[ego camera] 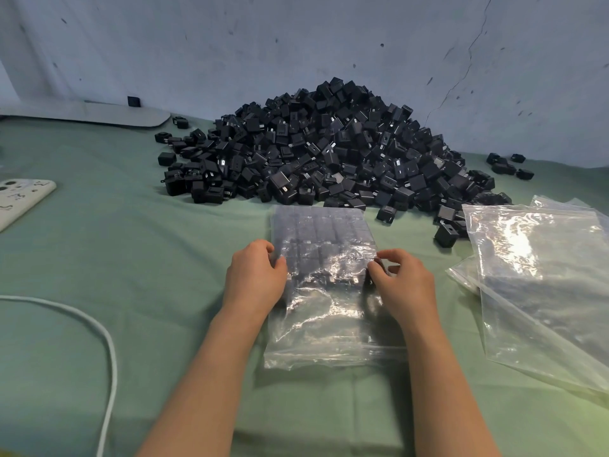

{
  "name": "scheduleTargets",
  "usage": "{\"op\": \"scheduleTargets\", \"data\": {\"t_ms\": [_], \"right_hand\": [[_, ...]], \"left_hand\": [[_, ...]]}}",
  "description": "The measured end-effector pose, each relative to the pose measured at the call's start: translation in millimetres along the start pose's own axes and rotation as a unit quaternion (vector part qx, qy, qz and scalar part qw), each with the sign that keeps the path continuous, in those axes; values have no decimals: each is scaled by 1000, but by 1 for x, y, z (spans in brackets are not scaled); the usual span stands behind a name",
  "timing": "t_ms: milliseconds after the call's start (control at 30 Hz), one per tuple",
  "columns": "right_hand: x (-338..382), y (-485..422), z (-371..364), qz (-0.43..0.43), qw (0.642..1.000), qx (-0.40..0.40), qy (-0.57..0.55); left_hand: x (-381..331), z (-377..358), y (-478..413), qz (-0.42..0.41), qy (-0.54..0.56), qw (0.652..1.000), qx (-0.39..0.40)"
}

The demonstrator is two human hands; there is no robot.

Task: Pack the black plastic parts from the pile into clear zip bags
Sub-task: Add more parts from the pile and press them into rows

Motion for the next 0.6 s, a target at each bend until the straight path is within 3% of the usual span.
{"op": "scheduleTargets", "data": {"t_ms": [600], "right_hand": [[2, 1, -3, 21, 1000, 16, 5]], "left_hand": [[-5, -1, 1, -3, -4, 1000, 8]]}}
Point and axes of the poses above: each hand's wrist, its own y-axis away from the middle knuckle, its own z-axis out of the back of the hand, x = y × z, the point moved 5 cm from there along -y, towards the middle knuckle, and after that the axes turned 9 degrees about y, right-handed, at the moved point
